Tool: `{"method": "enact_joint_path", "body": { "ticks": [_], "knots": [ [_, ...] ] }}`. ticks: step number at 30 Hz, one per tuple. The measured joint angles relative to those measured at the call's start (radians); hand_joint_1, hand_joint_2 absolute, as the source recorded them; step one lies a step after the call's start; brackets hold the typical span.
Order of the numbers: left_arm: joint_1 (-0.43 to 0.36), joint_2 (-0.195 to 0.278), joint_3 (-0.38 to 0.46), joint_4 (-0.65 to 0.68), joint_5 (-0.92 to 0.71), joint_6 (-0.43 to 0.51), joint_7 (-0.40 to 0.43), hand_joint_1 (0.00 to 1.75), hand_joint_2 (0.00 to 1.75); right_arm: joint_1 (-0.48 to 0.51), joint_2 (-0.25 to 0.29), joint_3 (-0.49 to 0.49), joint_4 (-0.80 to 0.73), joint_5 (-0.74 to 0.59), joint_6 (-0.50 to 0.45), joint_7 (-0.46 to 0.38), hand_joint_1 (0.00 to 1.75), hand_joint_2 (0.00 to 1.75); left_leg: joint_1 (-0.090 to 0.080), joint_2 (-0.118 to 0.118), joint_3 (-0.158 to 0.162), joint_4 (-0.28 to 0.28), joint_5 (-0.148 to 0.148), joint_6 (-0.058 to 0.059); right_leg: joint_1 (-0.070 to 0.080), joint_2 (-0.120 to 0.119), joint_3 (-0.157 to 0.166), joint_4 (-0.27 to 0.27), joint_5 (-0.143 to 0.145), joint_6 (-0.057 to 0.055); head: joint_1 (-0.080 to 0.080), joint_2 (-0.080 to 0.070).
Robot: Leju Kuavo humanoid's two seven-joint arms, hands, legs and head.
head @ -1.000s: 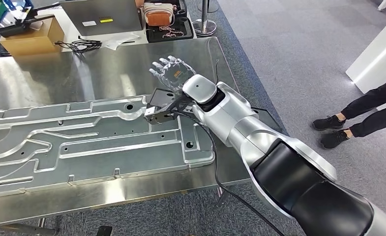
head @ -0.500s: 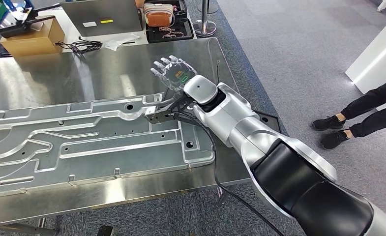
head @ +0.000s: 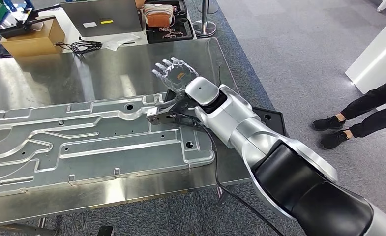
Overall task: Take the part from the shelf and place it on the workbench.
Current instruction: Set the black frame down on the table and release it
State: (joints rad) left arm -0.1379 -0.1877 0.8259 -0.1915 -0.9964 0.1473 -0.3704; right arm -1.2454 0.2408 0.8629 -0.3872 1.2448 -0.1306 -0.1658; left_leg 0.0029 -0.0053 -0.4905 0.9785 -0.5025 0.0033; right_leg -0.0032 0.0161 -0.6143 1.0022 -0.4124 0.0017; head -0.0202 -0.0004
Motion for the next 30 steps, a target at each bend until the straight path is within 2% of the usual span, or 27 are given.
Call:
{"method": "enact_joint_path", "body": {
  "ticks": [12, 20, 24, 27, 30],
  "knots": [
    [0.001, 0.000, 0.001, 0.000, 0.026, -0.047, 0.017, 0.00, 0.00, 0.028, -0.006, -0.011, -0.001, -0.047, -0.024, 0.014, 0.00, 0.00, 0.000, 0.000, 0.000, 0.000, 0.000, 0.000, 0.000, 0.000, 0.000, 0.000, 0.000, 0.000, 0.000, 0.000],
    [0.005, 0.000, 0.007, 0.000, 0.029, -0.046, 0.030, 0.00, 0.00, 0.030, -0.010, -0.017, -0.002, -0.046, -0.028, 0.018, 0.00, 0.00, 0.000, 0.000, 0.001, 0.000, 0.000, 0.000, 0.000, 0.000, 0.001, 0.000, 0.000, 0.000, 0.000, 0.000],
    [0.012, 0.000, 0.020, 0.000, 0.044, -0.045, 0.036, 0.00, 1.75, 0.024, -0.010, -0.023, -0.014, -0.040, -0.024, 0.017, 0.00, 0.00, 0.000, 0.000, 0.001, 0.000, 0.000, 0.000, 0.000, 0.000, 0.001, 0.000, 0.000, 0.000, 0.000, 0.000],
    [0.013, 0.000, 0.025, 0.000, 0.047, -0.048, 0.047, 0.00, 1.75, 0.023, -0.009, -0.023, -0.019, -0.037, -0.021, 0.016, 0.00, 0.00, 0.000, 0.000, 0.001, 0.000, 0.000, 0.000, 0.000, 0.000, 0.001, 0.000, 0.000, 0.000, 0.000, 0.000],
    [0.014, 0.000, 0.031, 0.000, 0.056, -0.064, 0.047, 0.00, 0.44, 0.023, -0.009, -0.023, -0.022, -0.035, -0.021, 0.016, 0.00, 0.00, 0.000, 0.000, 0.001, 0.000, 0.000, 0.000, 0.000, 0.000, 0.002, 0.000, 0.000, 0.000, 0.000, 0.000]
  ]
}}
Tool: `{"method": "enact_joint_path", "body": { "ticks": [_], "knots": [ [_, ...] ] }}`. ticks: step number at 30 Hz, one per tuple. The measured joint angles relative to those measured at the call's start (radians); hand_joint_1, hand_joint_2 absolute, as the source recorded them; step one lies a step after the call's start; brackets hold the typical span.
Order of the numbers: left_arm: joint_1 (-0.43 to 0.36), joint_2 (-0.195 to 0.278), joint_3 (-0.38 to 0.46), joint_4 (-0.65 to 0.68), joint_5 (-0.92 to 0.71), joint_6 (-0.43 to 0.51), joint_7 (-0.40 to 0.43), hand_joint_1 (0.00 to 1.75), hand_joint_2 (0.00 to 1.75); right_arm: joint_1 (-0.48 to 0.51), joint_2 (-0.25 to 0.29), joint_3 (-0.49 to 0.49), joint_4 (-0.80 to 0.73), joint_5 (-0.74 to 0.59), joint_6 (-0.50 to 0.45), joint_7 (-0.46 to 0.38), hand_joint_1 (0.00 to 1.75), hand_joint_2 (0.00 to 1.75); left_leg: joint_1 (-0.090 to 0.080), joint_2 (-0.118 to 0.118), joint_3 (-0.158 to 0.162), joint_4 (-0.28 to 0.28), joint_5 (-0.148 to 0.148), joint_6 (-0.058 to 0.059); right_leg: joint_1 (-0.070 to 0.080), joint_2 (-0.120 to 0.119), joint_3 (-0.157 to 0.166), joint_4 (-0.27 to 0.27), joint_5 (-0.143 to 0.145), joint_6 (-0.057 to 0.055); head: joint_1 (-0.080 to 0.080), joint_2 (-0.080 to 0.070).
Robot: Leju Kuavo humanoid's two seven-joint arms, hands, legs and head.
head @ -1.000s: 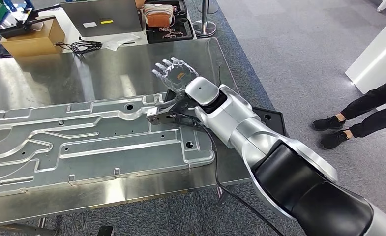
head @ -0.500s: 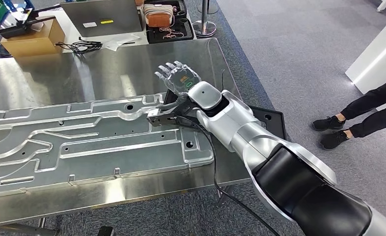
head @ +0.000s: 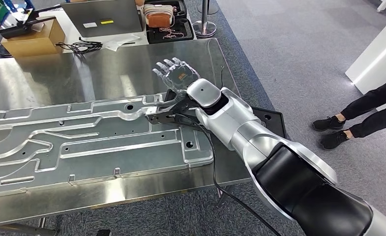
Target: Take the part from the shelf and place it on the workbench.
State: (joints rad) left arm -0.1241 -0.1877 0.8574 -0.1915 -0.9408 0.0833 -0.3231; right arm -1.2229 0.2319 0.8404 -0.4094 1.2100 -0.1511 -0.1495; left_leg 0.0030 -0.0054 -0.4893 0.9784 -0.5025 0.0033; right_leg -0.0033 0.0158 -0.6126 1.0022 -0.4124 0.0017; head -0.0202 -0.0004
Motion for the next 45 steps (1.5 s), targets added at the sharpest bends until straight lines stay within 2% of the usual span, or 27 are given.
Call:
{"method": "enact_joint_path", "body": {
  "ticks": [1, 4, 8, 13, 18, 20, 21, 22, 24, 25, 26, 27, 29, 30, 31, 33, 35, 37, 38, 40, 41, 42, 43, 45],
  "knots": [
    [0.000, 0.000, 0.002, 0.000, -0.002, -0.003, 0.001, 0.00, 0.00, 0.000, 0.000, 0.000, -0.001, 0.002, 0.000, 0.000, 0.00, 0.00, 0.000, 0.000, 0.000, 0.000, 0.000, 0.000, 0.000, 0.000, 0.000, 0.000, 0.000, 0.000, 0.000, 0.000],
    [0.002, 0.000, -0.003, 0.000, -0.051, 0.028, 0.007, 0.00, 0.00, -0.001, 0.000, 0.000, -0.001, 0.007, 0.000, -0.001, 0.00, 0.00, 0.000, 0.000, 0.000, 0.000, 0.000, 0.000, 0.000, 0.000, 0.000, 0.000, 0.000, 0.000, 0.000, 0.000],
    [0.002, -0.001, -0.014, 0.000, -0.082, 0.020, -0.043, 0.00, 0.00, 0.000, 0.000, 0.000, -0.001, 0.012, -0.001, -0.011, 0.00, 0.00, 0.000, 0.000, 0.001, 0.000, 0.000, 0.000, 0.000, 0.000, 0.000, 0.000, 0.000, 0.000, 0.000, 0.000],
    [0.002, -0.001, -0.032, 0.000, -0.099, 0.045, -0.054, 0.00, 0.00, 0.001, 0.000, 0.000, -0.001, 0.016, -0.003, -0.020, 0.00, 0.00, -0.002, 0.000, 0.000, 0.003, -0.001, 0.002, -0.003, 0.000, 0.001, -0.001, 0.000, 0.001, 0.000, 0.000],
    [0.003, 0.000, -0.035, 0.000, -0.096, 0.086, -0.043, 0.00, 0.00, 0.001, -0.001, 0.000, -0.001, 0.016, -0.001, -0.023, 0.00, 0.00, -0.005, 0.000, -0.002, 0.008, -0.001, 0.007, -0.007, 0.000, 0.002, -0.004, 0.005, 0.008, 0.000, 0.000],
    [0.002, 0.000, -0.035, 0.000, -0.089, 0.079, -0.038, 0.00, 0.00, -0.001, -0.002, 0.000, -0.002, 0.016, 0.000, -0.026, 0.00, 0.00, 0.000, 0.003, 0.003, -0.004, 0.010, 0.015, -0.006, -0.001, -0.001, 0.001, 0.000, 0.014, 0.000, 0.000],
    [0.002, 0.000, -0.035, 0.000, -0.086, 0.074, -0.037, 0.00, 0.00, -0.004, -0.002, 0.000, -0.003, 0.016, 0.001, -0.028, 0.00, 0.00, 0.004, 0.006, 0.005, -0.010, 0.016, 0.021, -0.005, -0.002, -0.011, 0.022, -0.014, 0.017, 0.000, 0.000],
    [0.002, 0.000, -0.035, 0.000, -0.084, 0.070, -0.037, 0.00, 0.00, -0.007, -0.003, 0.000, -0.004, 0.016, 0.003, -0.029, 0.00, 0.00, 0.007, 0.008, 0.007, -0.017, 0.020, 0.025, -0.005, -0.003, -0.032, 0.065, -0.039, 0.020, 0.000, 0.000],
    [0.003, 0.000, -0.034, 0.000, -0.080, 0.064, -0.038, 0.00, 0.00, -0.009, -0.003, 0.000, -0.004, 0.016, 0.006, -0.031, 0.00, 0.00, 0.007, 0.011, 0.006, -0.017, 0.023, 0.028, -0.008, -0.005, -0.097, 0.202, -0.099, 0.023, 0.000, 0.000],
    [0.004, 0.000, -0.034, 0.000, -0.078, 0.061, -0.039, 0.00, 0.00, -0.008, -0.003, 0.001, -0.004, 0.016, 0.008, -0.031, 0.00, 0.00, 0.007, 0.012, 0.006, -0.016, 0.022, 0.028, -0.010, -0.006, -0.128, 0.264, -0.115, 0.024, 0.000, 0.000],
    [0.005, 0.000, -0.034, 0.000, -0.076, 0.059, -0.041, 0.00, 0.00, -0.006, -0.004, 0.001, -0.004, 0.016, 0.010, -0.032, 0.00, 0.00, 0.007, 0.012, 0.006, -0.014, 0.021, 0.027, -0.012, -0.007, -0.145, 0.293, -0.111, 0.025, 0.000, 0.000],
    [0.005, 0.000, -0.033, 0.000, -0.074, 0.058, -0.043, 0.00, 0.00, -0.005, -0.004, 0.001, -0.004, 0.016, 0.011, -0.033, 0.00, 0.00, 0.008, 0.011, 0.006, -0.011, 0.018, 0.024, -0.014, -0.009, -0.143, 0.281, -0.085, 0.025, 0.000, 0.000],
    [0.006, 0.000, -0.033, 0.000, -0.071, 0.058, -0.046, 0.00, 0.00, -0.008, -0.004, 0.001, -0.006, 0.016, 0.011, -0.035, 0.00, 0.00, 0.009, 0.010, 0.006, 0.001, 0.006, 0.015, -0.018, -0.013, -0.093, 0.161, -0.010, 0.023, 0.000, 0.000],
    [0.006, 0.000, -0.032, 0.000, -0.070, 0.058, -0.047, 0.00, 0.00, -0.010, -0.004, 0.001, -0.007, 0.015, 0.012, -0.036, 0.00, 0.00, 0.009, 0.010, 0.003, 0.008, 0.000, 0.009, -0.016, -0.014, -0.065, 0.103, 0.013, 0.020, 0.000, 0.000],
    [0.006, 0.000, -0.032, 0.000, -0.069, 0.057, -0.048, 0.00, 0.00, -0.011, -0.004, 0.001, -0.009, 0.015, 0.012, -0.037, 0.00, 0.00, 0.008, 0.010, 0.001, 0.014, -0.005, 0.004, -0.013, -0.014, -0.047, 0.065, 0.023, 0.016, 0.000, 0.000],
    [0.005, 0.000, -0.032, 0.000, -0.068, 0.056, -0.048, 0.00, 0.00, -0.013, -0.004, 0.001, -0.010, 0.014, 0.014, -0.038, 0.00, 0.00, 0.006, 0.011, -0.005, 0.020, -0.008, -0.007, -0.006, -0.014, -0.039, 0.049, 0.014, 0.005, 0.000, 0.000],
    [0.006, -0.001, -0.032, 0.000, -0.068, 0.053, -0.047, 0.00, 0.00, -0.013, -0.005, 0.001, -0.011, 0.012, 0.015, -0.039, 0.00, 0.00, 0.008, 0.012, -0.009, 0.023, -0.014, -0.019, -0.008, -0.014, -0.039, 0.036, 0.010, -0.009, 0.000, 0.000],
    [0.005, -0.001, -0.032, 0.000, -0.068, 0.051, -0.046, 0.00, 0.00, -0.016, -0.004, 0.001, -0.015, 0.011, 0.014, -0.040, 0.00, 0.00, 0.010, 0.012, -0.023, 0.057, -0.045, -0.029, -0.012, -0.014, -0.037, 0.021, 0.013, -0.021, 0.000, 0.000],
    [0.005, -0.001, -0.032, 0.000, -0.068, 0.051, -0.046, 0.00, 0.00, -0.016, -0.003, 0.001, -0.016, 0.010, 0.015, -0.041, 0.00, 0.00, 0.010, 0.011, -0.042, 0.101, -0.073, -0.033, -0.011, -0.014, -0.037, 0.018, 0.016, -0.026, 0.000, 0.000],
    [0.005, 0.000, -0.032, 0.000, -0.068, 0.049, -0.045, 0.00, 0.00, -0.015, -0.003, 0.001, -0.017, 0.009, 0.015, -0.041, 0.00, 0.00, 0.011, 0.011, -0.094, 0.224, -0.131, -0.038, -0.008, -0.015, -0.040, 0.017, 0.019, -0.030, 0.000, 0.000],
    [0.006, 0.000, -0.032, 0.000, -0.068, 0.049, -0.045, 0.00, 0.00, -0.014, -0.003, 0.001, -0.016, 0.009, 0.016, -0.042, 0.00, 0.00, 0.011, 0.011, -0.116, 0.273, -0.144, -0.039, -0.007, -0.015, -0.043, 0.018, 0.021, -0.030, 0.000, 0.000],
    [0.007, 0.000, -0.032, 0.000, -0.068, 0.047, -0.045, 0.00, 0.00, -0.013, -0.003, 0.001, -0.016, 0.009, 0.016, -0.042, 0.00, 0.00, 0.011, 0.011, -0.124, 0.289, -0.136, -0.039, -0.007, -0.015, -0.047, 0.020, 0.024, -0.030, 0.000, 0.000],
    [0.008, 0.000, -0.032, 0.000, -0.068, 0.046, -0.045, 0.00, 0.00, -0.012, -0.003, 0.002, -0.016, 0.009, 0.016, -0.042, 0.00, 0.00, 0.011, 0.011, -0.114, 0.269, -0.112, -0.039, -0.007, -0.015, -0.050, 0.022, 0.026, -0.029, 0.000, 0.000],
    [0.007, 0.000, -0.032, 0.000, -0.069, 0.043, -0.045, 0.00, 0.00, -0.013, -0.003, 0.002, -0.016, 0.009, 0.016, -0.042, 0.00, 0.00, 0.012, 0.010, -0.055, 0.146, -0.047, -0.034, -0.007, -0.014, -0.056, 0.026, 0.033, -0.023, 0.000, 0.000]
  ]
}}
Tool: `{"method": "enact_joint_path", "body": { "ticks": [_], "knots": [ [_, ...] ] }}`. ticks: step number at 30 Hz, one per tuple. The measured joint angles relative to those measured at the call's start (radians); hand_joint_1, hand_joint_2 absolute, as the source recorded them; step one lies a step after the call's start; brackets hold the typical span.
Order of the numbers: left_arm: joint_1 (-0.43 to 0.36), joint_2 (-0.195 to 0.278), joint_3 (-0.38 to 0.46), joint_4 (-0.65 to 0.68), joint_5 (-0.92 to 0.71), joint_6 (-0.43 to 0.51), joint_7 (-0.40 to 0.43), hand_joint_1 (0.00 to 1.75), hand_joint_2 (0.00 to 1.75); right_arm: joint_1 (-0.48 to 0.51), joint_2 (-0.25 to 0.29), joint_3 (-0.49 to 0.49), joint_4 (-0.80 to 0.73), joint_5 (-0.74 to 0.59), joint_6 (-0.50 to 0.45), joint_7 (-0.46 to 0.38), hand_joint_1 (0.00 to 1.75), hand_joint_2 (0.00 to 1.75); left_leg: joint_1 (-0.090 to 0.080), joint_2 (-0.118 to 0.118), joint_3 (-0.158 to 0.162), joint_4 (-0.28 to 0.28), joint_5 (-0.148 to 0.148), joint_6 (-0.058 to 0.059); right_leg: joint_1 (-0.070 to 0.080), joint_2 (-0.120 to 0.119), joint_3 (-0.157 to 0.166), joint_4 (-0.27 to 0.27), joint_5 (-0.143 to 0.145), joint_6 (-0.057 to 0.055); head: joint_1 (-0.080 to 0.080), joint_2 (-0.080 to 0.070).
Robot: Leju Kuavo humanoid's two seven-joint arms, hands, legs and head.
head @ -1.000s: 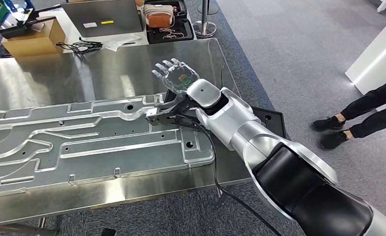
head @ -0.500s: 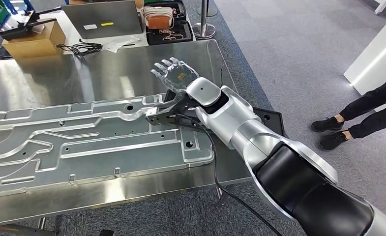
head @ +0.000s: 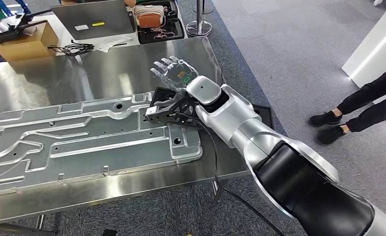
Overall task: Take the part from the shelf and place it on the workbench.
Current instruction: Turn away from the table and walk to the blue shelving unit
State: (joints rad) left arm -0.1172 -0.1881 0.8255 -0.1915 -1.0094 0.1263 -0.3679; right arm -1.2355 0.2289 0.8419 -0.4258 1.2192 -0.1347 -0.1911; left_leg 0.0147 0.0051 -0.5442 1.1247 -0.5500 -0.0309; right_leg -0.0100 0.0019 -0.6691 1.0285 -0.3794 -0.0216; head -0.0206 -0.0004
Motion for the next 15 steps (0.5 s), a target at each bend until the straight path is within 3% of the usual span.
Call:
{"method": "enact_joint_path", "body": {
  "ticks": [2, 5, 6, 7, 8, 10, 11, 12, 13, 15],
  "knots": [
    [-0.001, 0.000, 0.000, 0.000, 0.000, -0.003, 0.000, 0.00, 0.00, -0.002, 0.000, 0.000, -0.001, 0.000, 0.000, 0.000, 0.00, 0.00, -0.004, -0.003, 0.044, -0.094, 0.033, 0.009, 0.002, 0.001, -0.006, 0.001, 0.011, 0.011, 0.000, 0.000],
    [-0.001, 0.000, 0.000, 0.000, 0.000, -0.007, -0.001, 0.00, 0.00, -0.003, 0.000, 0.000, -0.001, 0.000, 0.000, 0.000, 0.00, 0.00, -0.007, -0.006, 0.034, -0.110, 0.048, 0.029, 0.005, 0.002, -0.014, -0.005, 0.033, 0.028, 0.000, 0.000],
    [-0.001, -0.001, 0.000, 0.000, 0.000, -0.008, -0.002, 0.00, 0.00, -0.004, -0.001, 0.000, 0.000, 0.000, 0.000, 0.000, 0.00, 0.00, -0.005, -0.005, 0.028, -0.112, 0.058, 0.038, 0.004, 0.001, -0.019, -0.002, 0.028, 0.033, 0.000, 0.000],
    [-0.002, -0.001, 0.000, 0.000, 0.000, -0.009, -0.002, 0.00, 0.00, -0.004, -0.001, 0.000, 0.000, 0.000, 0.000, 0.000, 0.00, 0.00, -0.004, -0.003, 0.019, -0.115, 0.069, 0.047, 0.003, 0.001, -0.028, 0.015, 0.006, 0.039, 0.000, 0.000],
    [-0.002, -0.002, 0.000, 0.000, 0.000, -0.010, -0.002, 0.00, 0.00, -0.004, -0.002, 0.000, 0.000, 0.000, 0.000, 0.000, 0.00, 0.00, -0.002, -0.001, 0.008, -0.118, 0.081, 0.054, 0.002, 0.001, -0.044, 0.053, -0.035, 0.044, 0.000, 0.000],
    [-0.003, -0.002, 0.000, 0.000, 0.000, -0.012, -0.002, 0.00, 0.00, -0.003, -0.002, 0.000, 0.000, -0.001, 0.000, -0.001, 0.00, 0.00, -0.005, 0.000, -0.020, -0.117, 0.102, 0.062, 0.000, 0.000, -0.081, 0.181, -0.135, 0.051, 0.000, 0.000],
    [-0.002, -0.002, 0.000, 0.000, 0.001, -0.012, -0.002, 0.00, 0.00, -0.001, -0.002, 0.000, 0.000, -0.001, 0.000, -0.001, 0.00, 0.00, -0.006, 0.001, -0.034, -0.115, 0.112, 0.062, 0.000, 0.000, -0.093, 0.244, -0.163, 0.052, 0.000, 0.000],
    [-0.002, -0.002, 0.000, 0.000, 0.001, -0.013, -0.002, 0.00, 0.00, 0.001, -0.002, 0.000, 0.000, -0.001, 0.000, -0.002, 0.00, 0.00, -0.009, 0.001, -0.048, -0.114, 0.121, 0.063, 0.000, 0.000, -0.093, 0.281, -0.167, 0.051, 0.001, 0.000],
    [-0.002, -0.002, 0.000, 0.000, 0.001, -0.014, -0.001, 0.00, 0.00, 0.002, -0.002, 0.001, 0.000, -0.002, 0.000, -0.003, 0.00, 0.00, -0.011, 0.001, -0.062, -0.112, 0.129, 0.063, 0.002, 0.000, -0.077, 0.286, -0.152, 0.047, 0.000, 0.000],
    [-0.002, -0.003, 0.001, 0.000, 0.001, -0.015, 0.000, 0.00, 0.00, 0.003, -0.001, 0.001, -0.001, -0.003, 0.000, -0.003, 0.00, 0.00, -0.016, 0.000, -0.082, -0.108, 0.144, 0.063, 0.009, 0.000, 0.008, 0.188, -0.107, 0.029, 0.000, 0.000]
  ]
}}
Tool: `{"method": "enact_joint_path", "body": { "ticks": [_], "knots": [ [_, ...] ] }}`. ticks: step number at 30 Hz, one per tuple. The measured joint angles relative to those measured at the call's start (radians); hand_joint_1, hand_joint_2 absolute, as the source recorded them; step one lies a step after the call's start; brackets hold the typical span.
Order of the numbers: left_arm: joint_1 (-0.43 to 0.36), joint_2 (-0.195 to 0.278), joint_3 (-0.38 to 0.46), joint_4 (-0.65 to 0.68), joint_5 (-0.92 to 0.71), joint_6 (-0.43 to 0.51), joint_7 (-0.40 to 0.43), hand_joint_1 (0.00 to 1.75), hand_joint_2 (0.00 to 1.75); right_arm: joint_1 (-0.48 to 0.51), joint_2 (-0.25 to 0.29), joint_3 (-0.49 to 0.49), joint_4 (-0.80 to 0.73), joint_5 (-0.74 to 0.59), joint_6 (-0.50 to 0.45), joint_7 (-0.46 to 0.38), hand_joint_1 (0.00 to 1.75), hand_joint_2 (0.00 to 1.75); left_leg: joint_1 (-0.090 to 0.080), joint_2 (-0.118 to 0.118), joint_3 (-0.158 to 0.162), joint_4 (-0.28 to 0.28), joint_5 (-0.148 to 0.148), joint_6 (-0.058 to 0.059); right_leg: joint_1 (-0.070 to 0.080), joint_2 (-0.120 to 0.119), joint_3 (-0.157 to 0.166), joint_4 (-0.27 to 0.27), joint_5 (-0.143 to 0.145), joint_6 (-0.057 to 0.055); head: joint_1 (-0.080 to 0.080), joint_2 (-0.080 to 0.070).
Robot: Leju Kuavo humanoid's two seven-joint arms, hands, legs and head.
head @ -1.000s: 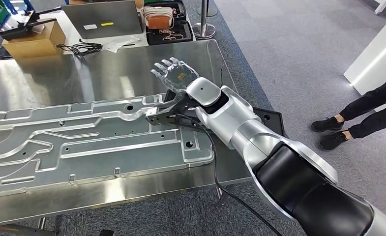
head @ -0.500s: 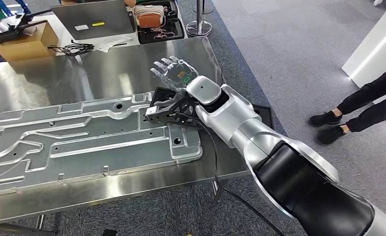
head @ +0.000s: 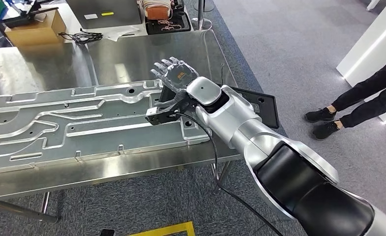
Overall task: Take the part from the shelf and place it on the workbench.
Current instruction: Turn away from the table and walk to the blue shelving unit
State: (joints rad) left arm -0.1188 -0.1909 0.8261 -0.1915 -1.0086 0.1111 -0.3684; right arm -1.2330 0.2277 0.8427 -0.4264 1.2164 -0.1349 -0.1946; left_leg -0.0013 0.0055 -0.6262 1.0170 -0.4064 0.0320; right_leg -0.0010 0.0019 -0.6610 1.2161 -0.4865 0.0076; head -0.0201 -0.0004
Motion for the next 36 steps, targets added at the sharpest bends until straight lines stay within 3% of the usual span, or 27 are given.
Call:
{"method": "enact_joint_path", "body": {
  "ticks": [2, 4, 6, 7, 9, 11, 12, 13, 14, 16, 18, 19, 21, 22, 23, 26, 27, 28, 29, 30, 31, 33, 34, 36],
  "knots": [
    [-0.001, -0.003, 0.000, 0.000, 0.000, -0.002, 0.001, 0.00, 0.00, -0.003, 0.003, 0.000, -0.002, -0.001, -0.001, 0.000, 0.00, 0.00, -0.004, 0.000, -0.012, 0.000, 0.013, -0.006, 0.009, -0.002, 0.095, -0.138, 0.002, -0.019, 0.000, 0.000],
    [-0.002, -0.005, 0.001, 0.000, 0.000, -0.003, 0.001, 0.00, 0.00, -0.005, 0.005, 0.000, -0.003, -0.003, -0.002, -0.002, 0.00, 0.00, -0.002, 0.001, -0.016, -0.004, 0.028, -0.016, 0.016, -0.003, 0.131, -0.203, -0.008, -0.027, 0.000, 0.000],
    [-0.002, -0.005, 0.001, 0.000, 0.000, -0.004, 0.003, 0.00, 0.00, -0.005, 0.006, 0.001, -0.003, -0.005, -0.002, -0.004, 0.00, 0.00, 0.000, 0.001, -0.019, -0.008, 0.037, -0.027, 0.014, -0.006, 0.126, -0.218, 0.010, -0.031, 0.000, 0.000],
    [-0.001, -0.005, 0.001, 0.000, 0.000, -0.005, 0.003, 0.00, 0.00, -0.005, 0.007, 0.001, -0.003, -0.006, -0.002, -0.004, 0.00, 0.00, -0.001, 0.000, -0.026, 0.004, 0.021, -0.032, 0.011, -0.008, 0.120, -0.226, 0.022, -0.036, 0.000, 0.000],
    [0.000, -0.004, 0.001, 0.000, 0.000, -0.005, 0.006, 0.00, 0.00, -0.005, 0.010, 0.001, -0.003, -0.007, -0.002, -0.004, 0.00, 0.00, 0.002, -0.002, -0.053, 0.081, -0.061, -0.042, 0.004, -0.012, 0.100, -0.237, 0.048, -0.044, 0.000, 0.000],
    [-0.001, -0.002, 0.001, 0.000, 0.000, -0.006, 0.010, 0.00, 0.00, -0.002, 0.013, 0.001, -0.003, -0.007, -0.002, -0.005, 0.00, 0.00, 0.008, -0.002, -0.083, 0.208, -0.146, -0.052, 0.003, -0.011, 0.072, -0.236, 0.070, -0.045, 0.000, 0.000],
    [-0.002, -0.002, 0.001, 0.000, 0.000, -0.006, 0.012, 0.00, 0.00, 0.000, 0.013, 0.001, -0.003, -0.007, -0.002, -0.005, 0.00, 0.00, 0.011, -0.002, -0.089, 0.257, -0.160, -0.057, 0.003, -0.012, 0.058, -0.233, 0.079, -0.044, 0.000, 0.000],
    [-0.002, -0.001, 0.001, 0.000, 0.000, -0.007, 0.013, 0.00, 0.00, 0.002, 0.014, 0.001, -0.002, -0.007, -0.002, -0.005, 0.00, 0.00, 0.014, -0.002, -0.081, 0.278, -0.150, -0.061, 0.001, -0.012, 0.042, -0.229, 0.089, -0.041, 0.000, 0.000],
    [-0.002, 0.000, 0.001, 0.000, 0.000, -0.007, 0.013, 0.00, 0.00, 0.003, 0.015, 0.001, -0.002, -0.008, -0.002, -0.005, 0.00, 0.00, 0.017, -0.002, -0.057, 0.264, -0.122, -0.065, -0.001, -0.012, 0.025, -0.223, 0.097, -0.037, 0.000, 0.000],
    [-0.004, 0.002, 0.001, 0.000, 0.000, -0.008, 0.014, 0.00, 0.00, 0.003, 0.018, 0.002, -0.001, -0.008, -0.002, -0.005, 0.00, 0.00, 0.022, -0.003, 0.034, 0.149, -0.081, -0.070, -0.004, -0.012, -0.007, -0.206, 0.112, -0.027, 0.000, 0.000],
    [-0.005, 0.002, 0.001, 0.000, 0.000, -0.009, 0.013, 0.00, 0.00, 0.003, 0.022, 0.002, -0.001, -0.009, -0.003, -0.006, 0.00, 0.00, 0.019, -0.007, 0.108, 0.032, -0.096, -0.061, -0.003, -0.011, -0.024, -0.194, 0.125, -0.016, 0.000, 0.000],
    [-0.005, 0.002, 0.001, 0.000, 0.000, -0.010, 0.013, 0.00, 0.00, 0.002, 0.024, 0.002, -0.001, -0.010, -0.004, -0.006, 0.00, 0.00, 0.016, -0.009, 0.122, 0.005, -0.109, -0.053, -0.002, -0.011, -0.027, -0.193, 0.133, -0.010, 0.000, 0.000],
    [-0.005, 0.002, 0.001, 0.000, 0.001, -0.011, 0.012, 0.00, 0.00, 0.003, 0.026, 0.002, 0.000, -0.011, -0.004, -0.007, 0.00, 0.00, 0.015, -0.009, 0.111, -0.001, -0.097, -0.031, -0.003, -0.010, -0.031, -0.196, 0.148, 0.001, 0.000, 0.000],
    [-0.005, 0.002, 0.001, 0.000, 0.001, -0.012, 0.012, 0.00, 0.00, 0.003, 0.026, 0.002, 0.001, -0.011, -0.004, -0.007, 0.00, 0.00, 0.016, -0.007, 0.102, -0.001, -0.086, -0.020, -0.005, -0.009, -0.039, -0.189, 0.135, 0.006, 0.000, 0.000],
    [-0.006, 0.002, 0.001, 0.000, 0.002, -0.012, 0.012, 0.00, 0.00, 0.003, 0.026, 0.002, 0.001, -0.012, -0.004, -0.007, 0.00, 0.00, 0.017, -0.005, 0.090, -0.002, -0.074, -0.010, -0.006, -0.008, -0.049, -0.168, 0.105, 0.011, 0.000, 0.000],
    [-0.007, 0.002, 0.001, 0.000, 0.002, -0.013, 0.012, 0.00, 0.00, 0.004, 0.025, 0.002, 0.002, -0.013, -0.005, -0.009, 0.00, 0.00, 0.016, -0.002, 0.043, -0.001, -0.034, 0.003, -0.009, -0.006, -0.095, 0.009, -0.046, 0.022, 0.000, 0.000],
    [-0.007, 0.002, 0.002, 0.000, 0.002, -0.014, 0.012, 0.00, 0.00, 0.005, 0.025, 0.002, 0.002, -0.014, -0.005, -0.010, 0.00, 0.00, 0.014, -0.002, 0.026, 0.000, -0.022, 0.003, -0.009, -0.006, -0.103, 0.072, -0.071, 0.024, 0.000, 0.000],
    [-0.007, 0.002, 0.002, 0.000, 0.002, -0.014, 0.012, 0.00, 0.00, 0.007, 0.025, 0.002, 0.002, -0.015, -0.005, -0.011, 0.00, 0.00, 0.013, -0.002, 0.010, 0.000, -0.010, 0.003, -0.010, -0.006, -0.099, 0.108, -0.069, 0.024, 0.000, 0.000],
    [-0.007, 0.002, 0.002, 0.000, 0.002, -0.015, 0.012, 0.00, 0.00, 0.008, 0.025, 0.002, 0.002, -0.016, -0.005, -0.011, 0.00, 0.00, 0.011, -0.001, -0.005, 0.001, 0.001, 0.002, -0.009, -0.006, -0.078, 0.108, -0.047, 0.021, 0.000, 0.000],
    [-0.007, 0.002, 0.002, 0.000, 0.002, -0.015, 0.012, 0.00, 0.00, 0.008, 0.025, 0.002, 0.002, -0.017, -0.006, -0.012, 0.00, 0.00, 0.009, -0.001, -0.018, 0.002, 0.012, 0.001, -0.008, -0.006, -0.041, 0.074, -0.020, 0.015, 0.000, 0.000],
    [-0.008, 0.002, 0.002, 0.000, 0.001, -0.015, 0.012, 0.00, 0.00, 0.007, 0.025, 0.002, 0.002, -0.018, -0.006, -0.012, 0.00, 0.00, 0.008, -0.001, -0.029, 0.002, 0.022, 0.000, -0.004, -0.005, 0.014, 0.010, -0.004, 0.006, 0.000, 0.000],
    [-0.009, 0.000, 0.002, 0.000, 0.001, -0.016, 0.012, 0.00, 0.00, 0.004, 0.026, 0.002, 0.000, -0.019, -0.009, -0.013, 0.00, 0.00, 0.005, -0.002, -0.043, 0.003, 0.041, -0.007, 0.004, -0.004, 0.124, -0.142, -0.016, -0.012, 0.000, 0.000],
    [-0.009, 0.000, 0.002, 0.000, 0.001, -0.017, 0.012, 0.00, 0.00, 0.003, 0.027, 0.002, -0.001, -0.019, -0.011, -0.014, 0.00, 0.00, 0.006, -0.002, -0.046, 0.000, 0.051, -0.012, 0.008, -0.004, 0.157, -0.194, -0.029, -0.018, 0.000, 0.000],
    [-0.009, -0.001, 0.002, 0.000, 0.001, -0.019, 0.012, 0.00, 0.00, 0.003, 0.027, 0.002, 0.000, -0.020, -0.013, -0.017, 0.00, 0.00, 0.007, -0.001, -0.050, -0.011, 0.073, -0.025, 0.010, -0.004, 0.165, -0.230, -0.025, -0.022, 0.000, 0.000]
  ]
}}
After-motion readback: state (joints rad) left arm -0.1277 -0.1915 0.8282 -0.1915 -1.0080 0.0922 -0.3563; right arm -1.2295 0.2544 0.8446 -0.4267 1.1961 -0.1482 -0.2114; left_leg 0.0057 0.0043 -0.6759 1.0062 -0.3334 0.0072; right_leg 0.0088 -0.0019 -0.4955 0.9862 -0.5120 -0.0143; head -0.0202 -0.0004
